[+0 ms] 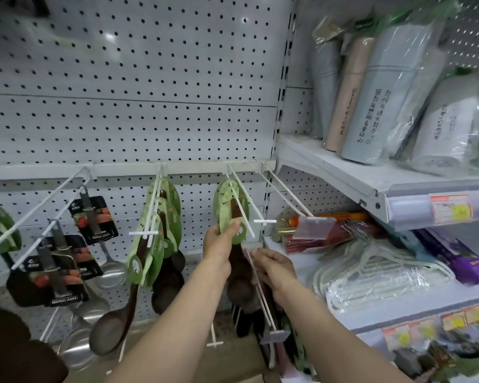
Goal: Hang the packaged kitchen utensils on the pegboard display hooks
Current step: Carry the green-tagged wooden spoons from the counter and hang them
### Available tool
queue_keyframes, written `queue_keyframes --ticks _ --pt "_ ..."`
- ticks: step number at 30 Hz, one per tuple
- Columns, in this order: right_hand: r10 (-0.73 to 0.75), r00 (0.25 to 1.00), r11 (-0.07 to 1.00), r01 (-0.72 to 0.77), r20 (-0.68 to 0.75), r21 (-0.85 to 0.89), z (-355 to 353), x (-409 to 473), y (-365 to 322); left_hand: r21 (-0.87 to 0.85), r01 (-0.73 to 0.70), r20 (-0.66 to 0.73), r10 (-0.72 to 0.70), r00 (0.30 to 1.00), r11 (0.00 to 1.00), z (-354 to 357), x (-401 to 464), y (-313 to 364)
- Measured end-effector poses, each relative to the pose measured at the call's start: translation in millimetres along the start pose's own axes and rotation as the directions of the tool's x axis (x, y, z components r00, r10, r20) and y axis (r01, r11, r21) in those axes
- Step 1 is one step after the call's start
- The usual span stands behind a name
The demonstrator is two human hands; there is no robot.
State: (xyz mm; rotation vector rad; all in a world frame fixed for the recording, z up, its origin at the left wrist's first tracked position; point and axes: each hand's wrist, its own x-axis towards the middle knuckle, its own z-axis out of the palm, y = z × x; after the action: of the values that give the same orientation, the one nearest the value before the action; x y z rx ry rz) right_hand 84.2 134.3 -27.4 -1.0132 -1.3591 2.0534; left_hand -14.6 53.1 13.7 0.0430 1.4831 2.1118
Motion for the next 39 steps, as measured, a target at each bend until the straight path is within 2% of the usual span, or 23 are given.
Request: queue_keyframes --ticks 2,9,13,21,25,31,34,39 --pt "-0.012 1.0 1.0 0.012 -0.005 -0.026 -3.8 -10.3 1.7 0.045 0.018 -0.008 -0.018 1.0 0.999 -8.8 -10.9 -8.0" --pt "0.003 0.997 0.995 0.004 0.071 -0.095 -11.5 -65.6 30.4 0.014 0.047 -0.059 -0.046 0.997 0.999 -52.7 -75.5 -41.9" --pt "0.053 0.988 0.987 -0.03 0.144 -0.156 -9.0 -109.2 54.0 -0.038 0.048 -0.142 -0.053 0.989 0.998 -89.0 -126.7 -55.2" --pt "0.216 0.936 0.972 -0.18 0.279 -0.147 12.3 -200.3 105.4 -0.133 0.077 -0.272 -0.111 0.956 0.988 -162.3 -223.5 -84.2" --pt "0.271 0.891 0.957 -0.209 0.363 -0.202 46.9 -246.2 127.3 -0.176 0.041 -0.354 -0.102 0.93 0.984 -212.8 -266.4 -74.8" --pt "0.32 0.791 0.933 -0.167 0.522 -0.319 118.7 -316.2 164.1 -0.253 -0.101 -0.485 -0.036 0.874 0.962 -305.6 -324.7 -45.4" --pt "0.353 0.74 0.916 -0.149 0.572 -0.373 161.9 -353.1 185.3 -0.299 -0.138 -0.513 -0.037 0.857 0.944 -357.4 -353.0 -28.8" --pt "0.393 0.665 0.889 -0.098 0.636 -0.447 250.2 -427.3 227.7 -0.315 -0.247 -0.613 0.002 0.79 0.917 -459.8 -402.9 2.6"
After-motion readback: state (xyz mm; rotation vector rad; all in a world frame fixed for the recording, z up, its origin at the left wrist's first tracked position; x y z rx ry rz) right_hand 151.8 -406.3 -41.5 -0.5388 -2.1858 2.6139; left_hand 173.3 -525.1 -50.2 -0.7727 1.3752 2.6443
